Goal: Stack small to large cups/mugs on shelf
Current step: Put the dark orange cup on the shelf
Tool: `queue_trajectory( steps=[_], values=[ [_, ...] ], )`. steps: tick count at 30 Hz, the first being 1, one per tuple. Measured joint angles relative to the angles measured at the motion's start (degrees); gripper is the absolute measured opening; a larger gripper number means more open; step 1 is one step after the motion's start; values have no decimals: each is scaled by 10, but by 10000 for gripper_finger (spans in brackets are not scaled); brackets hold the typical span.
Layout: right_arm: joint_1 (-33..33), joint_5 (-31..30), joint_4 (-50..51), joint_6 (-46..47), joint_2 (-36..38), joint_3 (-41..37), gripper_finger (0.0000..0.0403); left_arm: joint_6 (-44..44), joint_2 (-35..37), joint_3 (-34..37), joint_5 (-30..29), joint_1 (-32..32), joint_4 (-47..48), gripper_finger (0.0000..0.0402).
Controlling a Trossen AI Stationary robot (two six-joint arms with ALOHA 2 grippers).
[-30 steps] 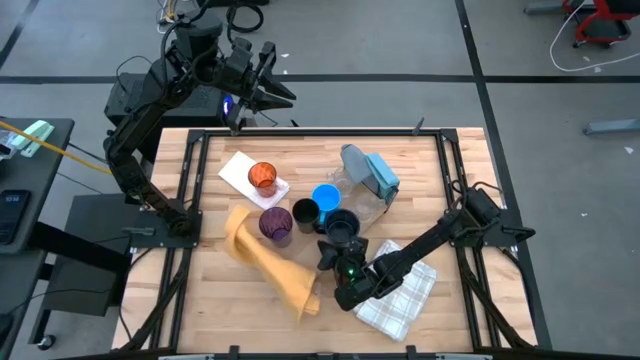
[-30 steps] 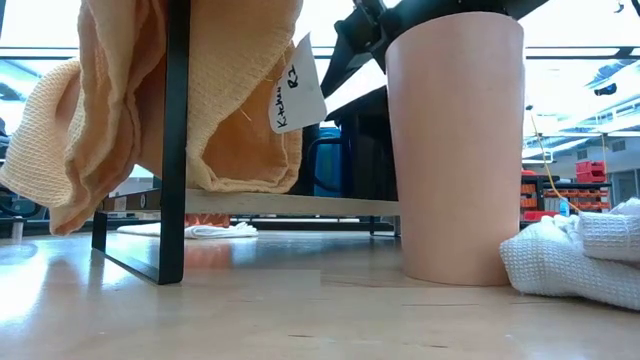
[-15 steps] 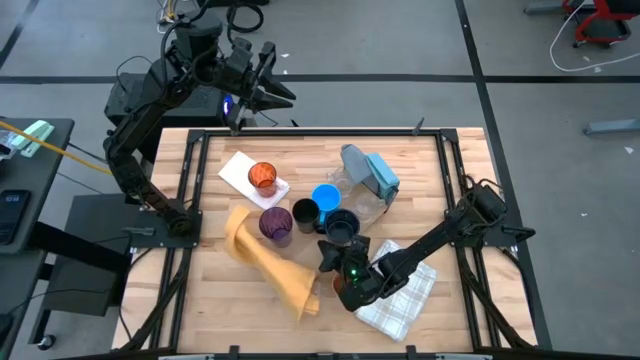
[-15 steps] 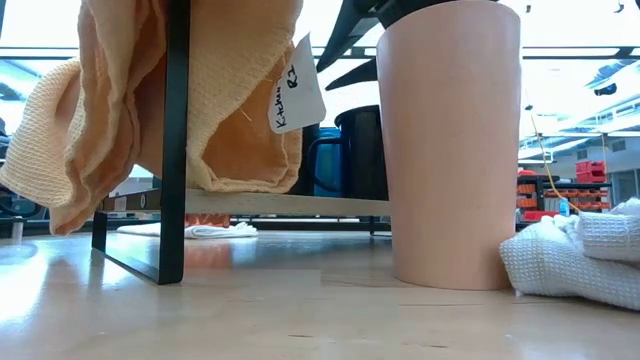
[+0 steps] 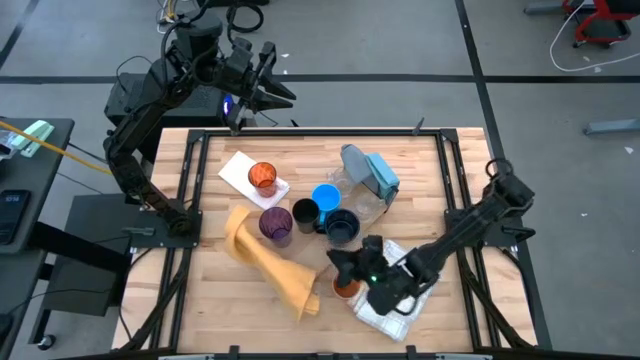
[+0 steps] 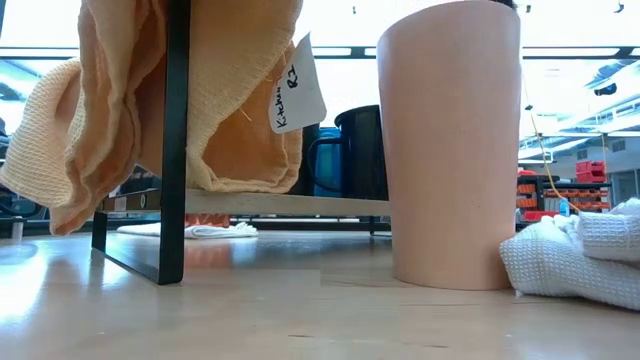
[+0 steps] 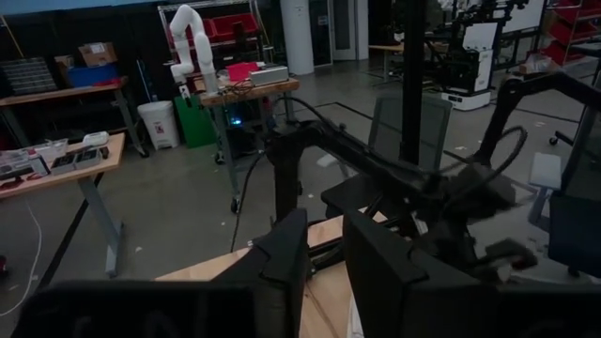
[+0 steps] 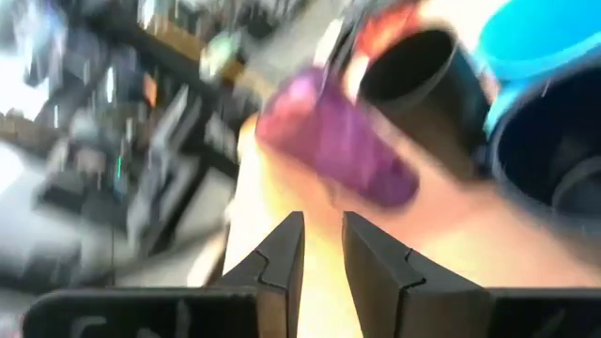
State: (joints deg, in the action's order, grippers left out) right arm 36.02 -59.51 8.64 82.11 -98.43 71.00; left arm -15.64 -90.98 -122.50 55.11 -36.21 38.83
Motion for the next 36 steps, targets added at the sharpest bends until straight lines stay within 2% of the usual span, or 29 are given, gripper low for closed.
queue_trajectory(
  steps=[7, 14, 17, 27, 36],
  values=[
    [28, 146, 106, -50, 53, 0, 82, 13, 0, 0, 0, 0, 0, 86],
    [13, 279, 232, -111, 80, 0, 83, 15, 0, 0, -1, 0, 22, 94],
    [-3, 319, 265, -141, 86, 0, 88, 15, 0, 0, -22, 0, 37, 92],
    [-49, 367, 287, -246, 92, 0, 98, 10, 0, 0, -45, -10, 114, 95],
    [-53, 391, 309, -257, 98, 0, 98, -15, 0, 0, -91, -31, 216, 92]
  ],
)
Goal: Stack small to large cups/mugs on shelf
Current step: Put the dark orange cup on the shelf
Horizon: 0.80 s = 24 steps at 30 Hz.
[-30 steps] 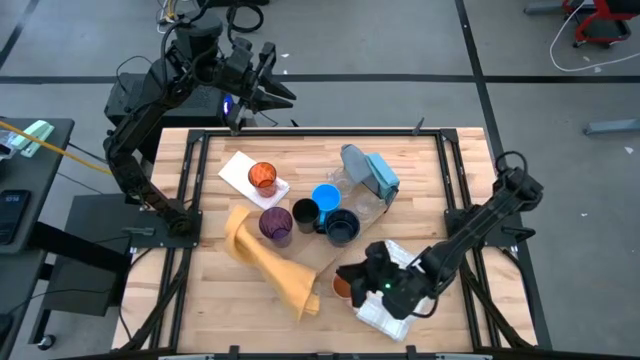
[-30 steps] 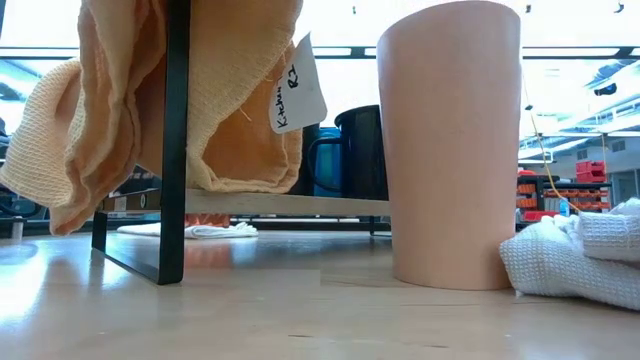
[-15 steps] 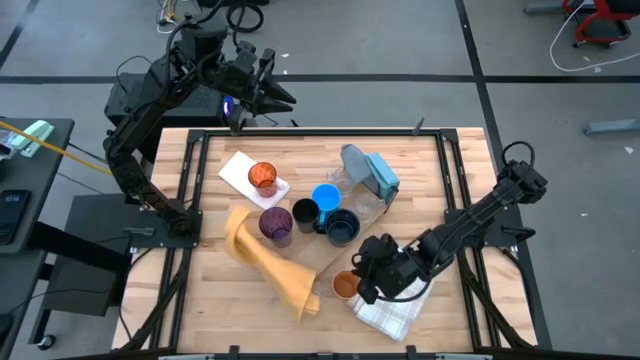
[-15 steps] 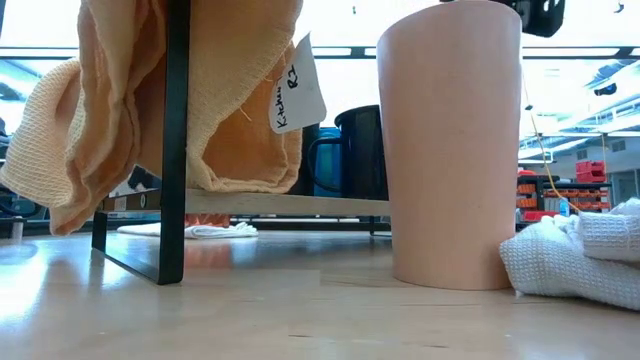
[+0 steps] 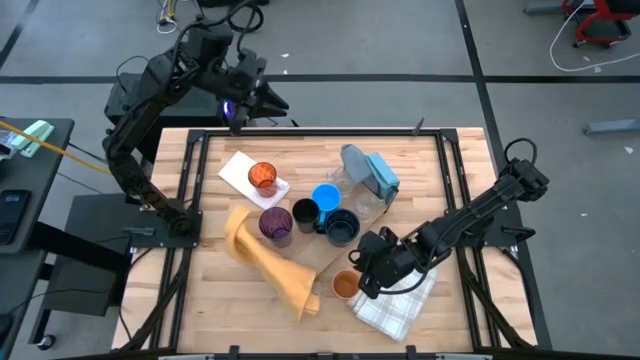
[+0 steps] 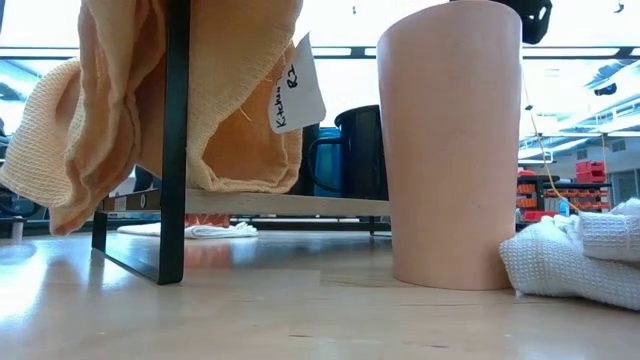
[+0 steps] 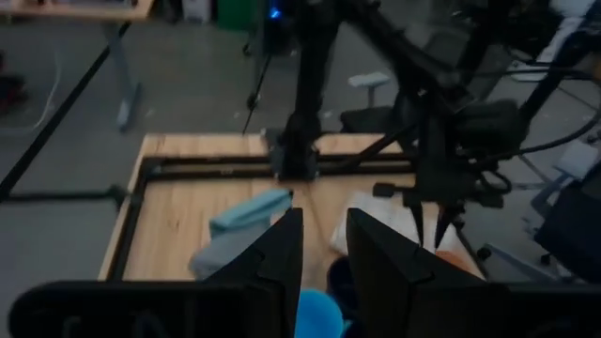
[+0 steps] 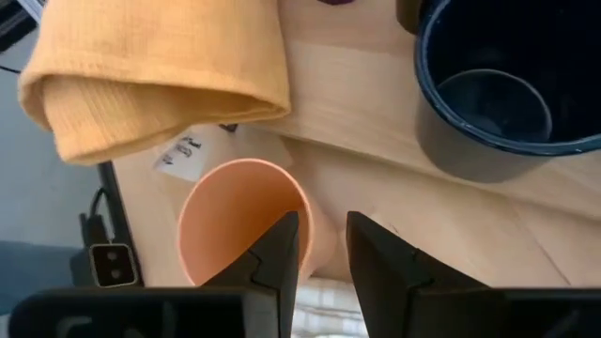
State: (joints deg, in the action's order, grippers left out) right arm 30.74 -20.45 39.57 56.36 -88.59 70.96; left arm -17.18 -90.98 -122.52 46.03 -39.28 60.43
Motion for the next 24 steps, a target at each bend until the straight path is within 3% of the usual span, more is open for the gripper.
queue_trajectory(
  steps=[9, 16, 24],
  values=[
    [-3, 13, 7, 10, 2, 0, 98, -1, 0, 0, -89, -3, 77, 95],
    [-3, 13, 7, 11, 2, 0, 98, 35, -13, 0, -331, -5, 191, 86],
    [-2, 13, 7, 11, 2, 0, 98, 108, -87, 0, -396, -12, 297, 95]
  ],
)
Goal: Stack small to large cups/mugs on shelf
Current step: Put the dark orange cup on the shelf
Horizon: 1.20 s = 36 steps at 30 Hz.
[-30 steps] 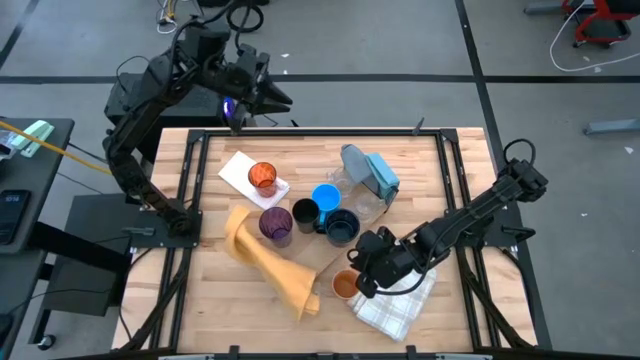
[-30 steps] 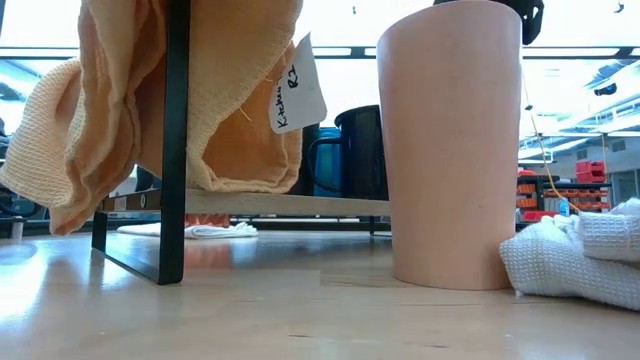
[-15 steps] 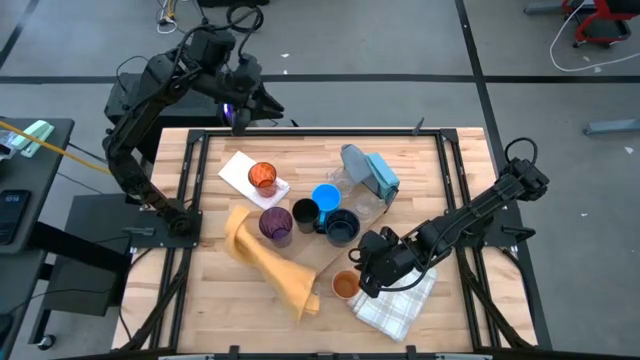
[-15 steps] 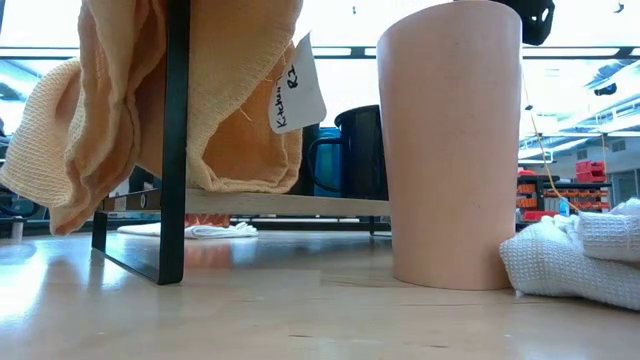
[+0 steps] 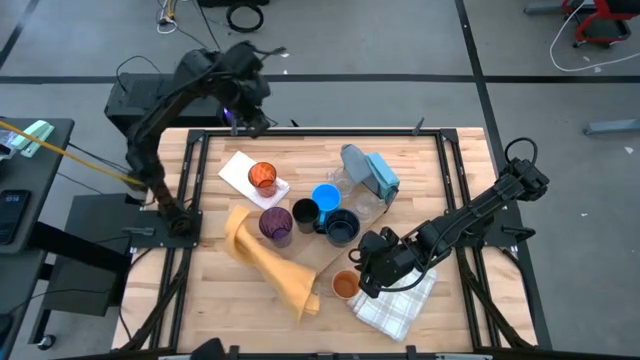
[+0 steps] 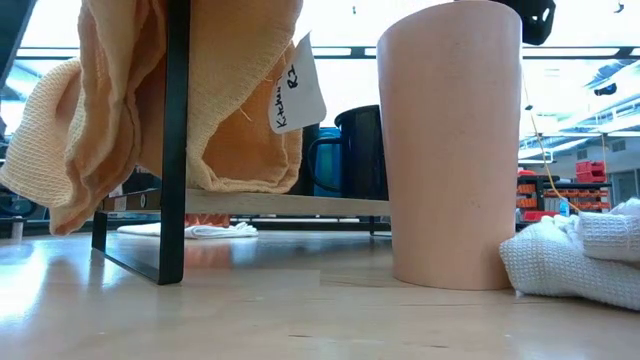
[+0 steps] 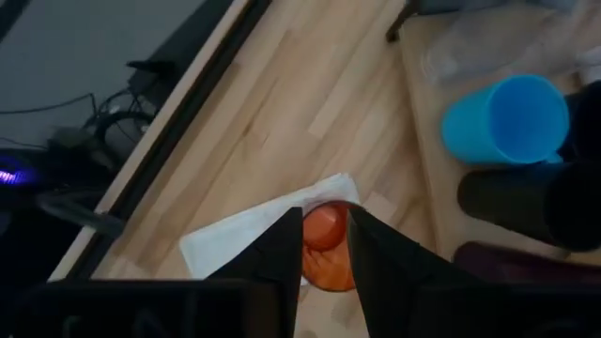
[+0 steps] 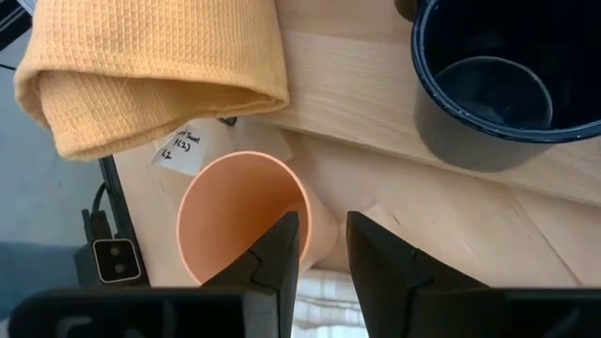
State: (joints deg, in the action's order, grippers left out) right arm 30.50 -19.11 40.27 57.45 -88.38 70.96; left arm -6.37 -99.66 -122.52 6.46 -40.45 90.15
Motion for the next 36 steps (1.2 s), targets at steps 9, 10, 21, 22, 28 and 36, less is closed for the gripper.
queue_trajectory(
  steps=[9, 10, 21, 22, 28, 36],
  values=[
    [-6, -7, -2, -16, 0, 5, 98, -21, -20, 1, 123, 29, -79, 109],
    [-8, -8, -2, -18, 0, 5, 98, -17, -19, 0, 114, 34, -86, 109],
    [-12, -9, 5, -43, 0, 5, 98, 27, -25, 44, 32, 19, -1, 110],
    [-13, -9, 5, -44, 0, 5, 98, 28, -24, 62, 31, 19, -5, 110],
    [-15, -9, 5, -47, 8, 5, 98, 36, -24, 221, 16, 18, -14, 114],
    [-18, -14, 5, -45, 29, 5, 98, 62, -24, 332, -28, 13, -136, 108]
  ],
)
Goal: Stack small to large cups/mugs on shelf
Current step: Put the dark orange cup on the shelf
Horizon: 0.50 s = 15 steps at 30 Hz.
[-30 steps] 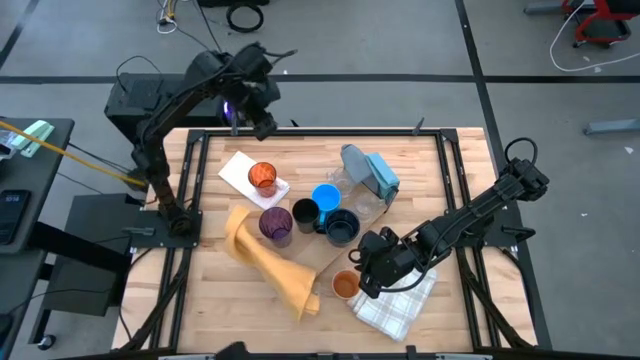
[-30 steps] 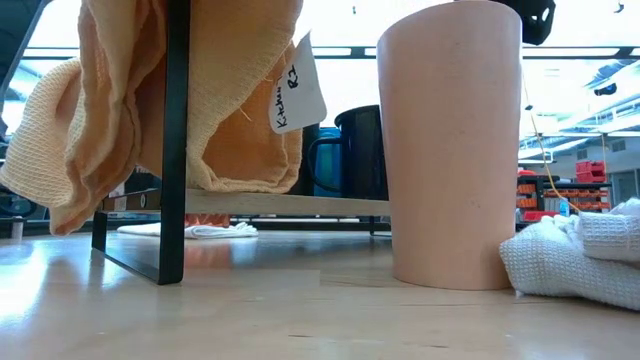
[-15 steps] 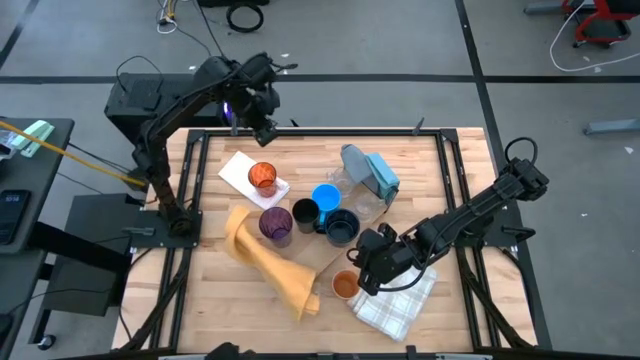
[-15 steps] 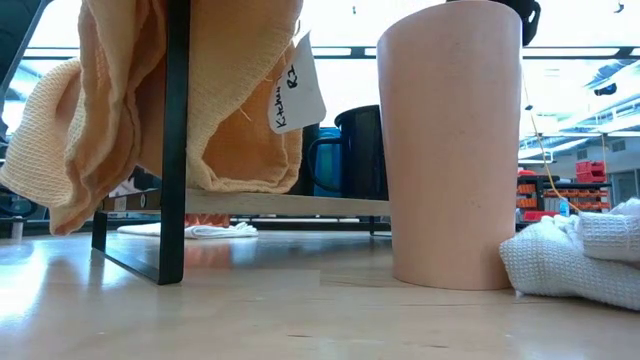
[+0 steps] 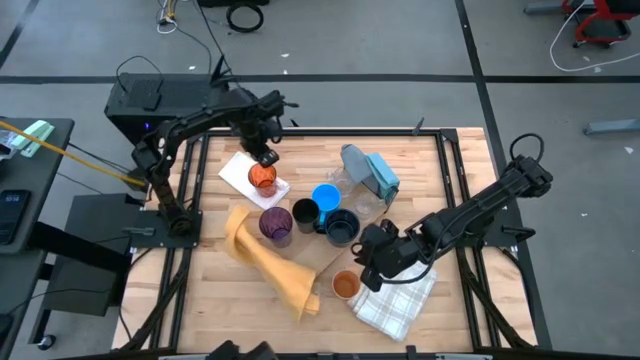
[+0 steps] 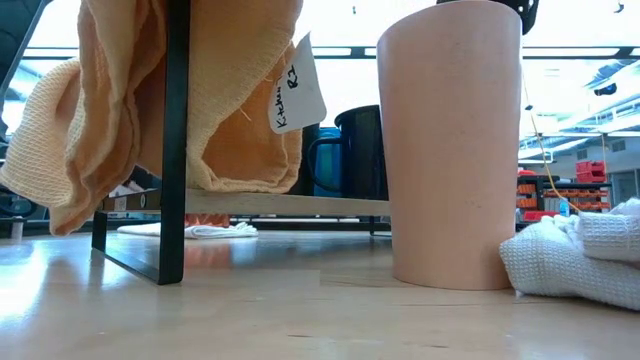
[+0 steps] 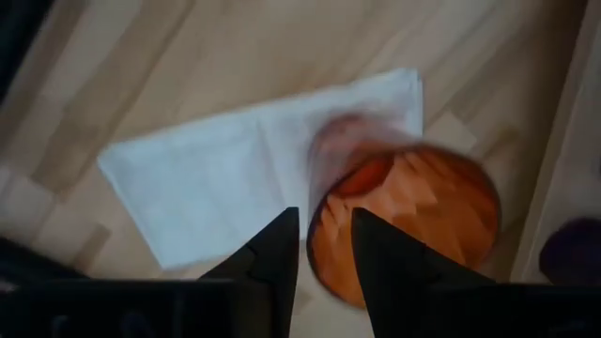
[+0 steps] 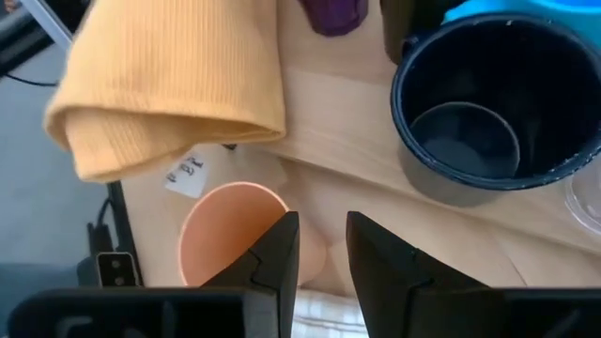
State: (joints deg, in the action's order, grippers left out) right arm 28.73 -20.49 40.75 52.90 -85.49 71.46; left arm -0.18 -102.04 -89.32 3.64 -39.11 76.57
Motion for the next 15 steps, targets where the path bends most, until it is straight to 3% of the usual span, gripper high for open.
queue_trajectory(
  steps=[7, 15],
  values=[
    [-1, -9, 1, 15, 28, 0, 98, 9, 0, 2, -10, 1, -56, 105],
    [-2, -18, 0, 16, 50, 0, 98, -50, 0, 2, -11, 2, -43, 107]
  ],
)
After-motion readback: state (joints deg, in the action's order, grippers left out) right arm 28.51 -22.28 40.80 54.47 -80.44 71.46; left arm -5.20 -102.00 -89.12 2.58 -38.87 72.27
